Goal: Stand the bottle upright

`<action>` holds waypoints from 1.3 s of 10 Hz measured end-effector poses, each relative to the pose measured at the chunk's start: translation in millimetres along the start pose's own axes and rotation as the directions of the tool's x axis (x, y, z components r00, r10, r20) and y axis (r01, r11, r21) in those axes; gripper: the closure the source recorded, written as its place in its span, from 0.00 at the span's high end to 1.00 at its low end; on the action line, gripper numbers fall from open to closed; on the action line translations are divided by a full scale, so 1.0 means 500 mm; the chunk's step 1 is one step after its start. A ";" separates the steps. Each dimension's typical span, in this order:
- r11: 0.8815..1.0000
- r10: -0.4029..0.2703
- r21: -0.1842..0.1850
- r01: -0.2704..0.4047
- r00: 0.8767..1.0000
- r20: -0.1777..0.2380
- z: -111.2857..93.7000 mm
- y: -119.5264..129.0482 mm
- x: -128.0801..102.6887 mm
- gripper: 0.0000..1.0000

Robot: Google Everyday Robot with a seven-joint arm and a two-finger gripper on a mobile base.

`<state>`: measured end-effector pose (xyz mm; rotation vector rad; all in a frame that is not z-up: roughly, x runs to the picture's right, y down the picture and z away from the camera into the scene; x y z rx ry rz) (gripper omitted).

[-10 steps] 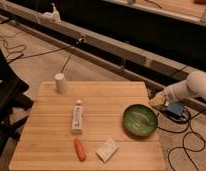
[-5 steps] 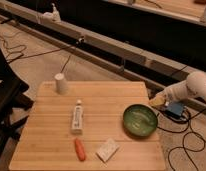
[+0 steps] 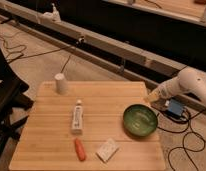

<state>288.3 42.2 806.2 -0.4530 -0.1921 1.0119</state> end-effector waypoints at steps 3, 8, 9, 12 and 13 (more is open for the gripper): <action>0.998 -0.066 0.007 0.067 0.997 -0.026 0.039 0.065 -0.056 0.62; 0.998 -0.064 -0.013 0.064 0.998 -0.016 0.131 0.192 -0.169 0.62; 0.998 -0.063 -0.011 0.063 0.998 -0.008 0.144 0.213 -0.193 0.62; 1.000 -0.025 -0.003 0.025 0.999 0.027 0.172 0.258 -0.251 0.62; 1.000 -0.019 -0.002 0.020 0.999 0.031 0.174 0.262 -0.258 0.62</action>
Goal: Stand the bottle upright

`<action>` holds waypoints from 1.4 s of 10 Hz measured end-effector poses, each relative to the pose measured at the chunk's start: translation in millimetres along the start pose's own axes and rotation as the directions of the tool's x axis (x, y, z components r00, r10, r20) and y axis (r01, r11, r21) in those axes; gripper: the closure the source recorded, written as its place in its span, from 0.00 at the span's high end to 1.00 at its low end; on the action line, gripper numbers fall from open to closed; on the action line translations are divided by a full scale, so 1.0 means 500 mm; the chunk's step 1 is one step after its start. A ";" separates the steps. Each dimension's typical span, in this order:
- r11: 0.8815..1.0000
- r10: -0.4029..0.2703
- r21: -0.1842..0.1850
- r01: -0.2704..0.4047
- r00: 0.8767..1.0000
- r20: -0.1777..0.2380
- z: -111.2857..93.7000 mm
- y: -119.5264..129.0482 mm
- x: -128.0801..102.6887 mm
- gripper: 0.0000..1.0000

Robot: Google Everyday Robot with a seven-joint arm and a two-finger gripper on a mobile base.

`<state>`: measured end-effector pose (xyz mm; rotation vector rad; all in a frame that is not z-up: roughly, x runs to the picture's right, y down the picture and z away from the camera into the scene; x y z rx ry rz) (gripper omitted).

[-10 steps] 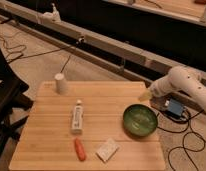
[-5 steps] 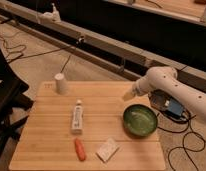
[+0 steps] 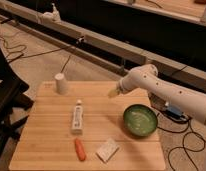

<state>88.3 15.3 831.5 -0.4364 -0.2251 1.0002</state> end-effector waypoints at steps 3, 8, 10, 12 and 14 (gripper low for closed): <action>1.000 0.001 0.001 -0.001 1.000 0.000 -0.001 -0.001 0.001 0.62; 0.990 0.139 -0.018 -0.140 0.990 -0.018 0.016 -0.016 -0.033 0.62; 0.980 0.190 -0.043 -0.192 0.981 -0.047 0.042 0.000 -0.057 0.62; 0.971 0.224 -0.067 -0.229 0.972 -0.072 0.062 0.018 -0.077 0.62; 0.952 0.267 -0.132 -0.277 0.959 -0.093 0.076 0.057 -0.096 0.62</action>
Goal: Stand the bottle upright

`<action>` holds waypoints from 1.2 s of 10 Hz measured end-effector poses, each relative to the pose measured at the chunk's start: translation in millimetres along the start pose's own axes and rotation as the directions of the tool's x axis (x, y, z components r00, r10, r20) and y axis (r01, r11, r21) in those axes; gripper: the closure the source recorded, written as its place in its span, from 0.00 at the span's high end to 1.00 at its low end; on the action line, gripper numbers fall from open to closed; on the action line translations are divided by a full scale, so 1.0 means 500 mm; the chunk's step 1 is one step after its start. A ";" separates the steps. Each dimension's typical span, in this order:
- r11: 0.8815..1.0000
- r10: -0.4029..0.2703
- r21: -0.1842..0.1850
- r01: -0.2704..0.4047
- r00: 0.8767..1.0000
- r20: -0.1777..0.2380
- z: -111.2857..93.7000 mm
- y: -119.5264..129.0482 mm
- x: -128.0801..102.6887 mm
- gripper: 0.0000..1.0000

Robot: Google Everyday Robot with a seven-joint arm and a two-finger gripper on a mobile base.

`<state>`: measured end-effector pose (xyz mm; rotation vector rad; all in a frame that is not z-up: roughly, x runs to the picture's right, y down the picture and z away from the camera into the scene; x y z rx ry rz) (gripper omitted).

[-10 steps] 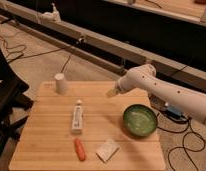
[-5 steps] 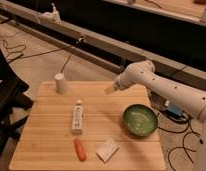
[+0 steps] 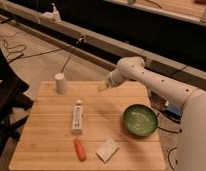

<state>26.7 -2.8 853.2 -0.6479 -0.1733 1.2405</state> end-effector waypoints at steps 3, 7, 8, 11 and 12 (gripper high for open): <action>0.997 0.029 -0.077 -0.030 0.999 -0.016 0.024 0.063 -0.018 0.62; 0.995 0.033 -0.095 -0.035 0.999 -0.022 0.046 0.096 -0.028 0.62; 0.995 0.033 -0.096 -0.035 0.999 -0.023 0.046 0.096 -0.027 0.62; 0.995 0.031 -0.097 -0.033 0.999 -0.023 0.048 0.100 -0.029 0.62; 0.995 0.035 -0.097 -0.037 0.999 -0.022 0.046 0.098 -0.029 0.62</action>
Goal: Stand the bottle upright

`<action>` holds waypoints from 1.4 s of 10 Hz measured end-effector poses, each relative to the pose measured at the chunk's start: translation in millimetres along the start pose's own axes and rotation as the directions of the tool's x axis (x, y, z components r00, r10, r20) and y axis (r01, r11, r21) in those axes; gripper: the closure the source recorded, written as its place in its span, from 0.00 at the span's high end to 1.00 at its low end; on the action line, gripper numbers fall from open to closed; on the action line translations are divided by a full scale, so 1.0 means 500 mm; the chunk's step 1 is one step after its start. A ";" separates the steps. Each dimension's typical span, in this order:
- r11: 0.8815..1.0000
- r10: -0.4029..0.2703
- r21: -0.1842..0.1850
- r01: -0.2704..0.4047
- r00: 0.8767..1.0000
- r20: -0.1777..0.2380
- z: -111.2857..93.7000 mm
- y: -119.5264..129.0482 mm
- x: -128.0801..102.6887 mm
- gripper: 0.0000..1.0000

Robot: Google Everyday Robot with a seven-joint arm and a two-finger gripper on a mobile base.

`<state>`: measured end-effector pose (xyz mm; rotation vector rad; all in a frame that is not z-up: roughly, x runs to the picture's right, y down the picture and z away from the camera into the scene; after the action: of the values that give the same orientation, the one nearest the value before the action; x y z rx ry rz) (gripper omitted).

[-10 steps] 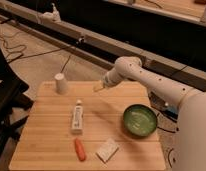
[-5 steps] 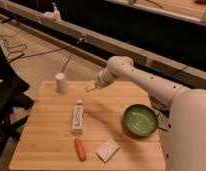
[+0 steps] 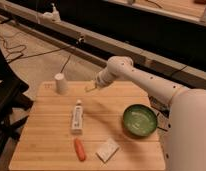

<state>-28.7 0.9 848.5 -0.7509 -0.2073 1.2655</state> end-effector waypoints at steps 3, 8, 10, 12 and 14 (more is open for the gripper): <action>0.999 -0.019 -0.031 0.018 0.999 -0.035 0.042 0.042 0.009 0.62; 0.992 -0.078 -0.109 0.067 0.992 -0.101 0.121 0.121 0.021 0.62; 0.989 -0.105 -0.113 0.092 0.988 -0.116 0.151 0.142 0.013 0.62; 0.990 -0.116 -0.093 0.105 0.985 -0.126 0.173 0.143 0.003 0.62; 0.994 -0.104 -0.058 0.097 0.986 -0.132 0.187 0.128 -0.004 0.62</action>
<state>-129.3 42.6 880.0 -0.8567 -0.1658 1.1125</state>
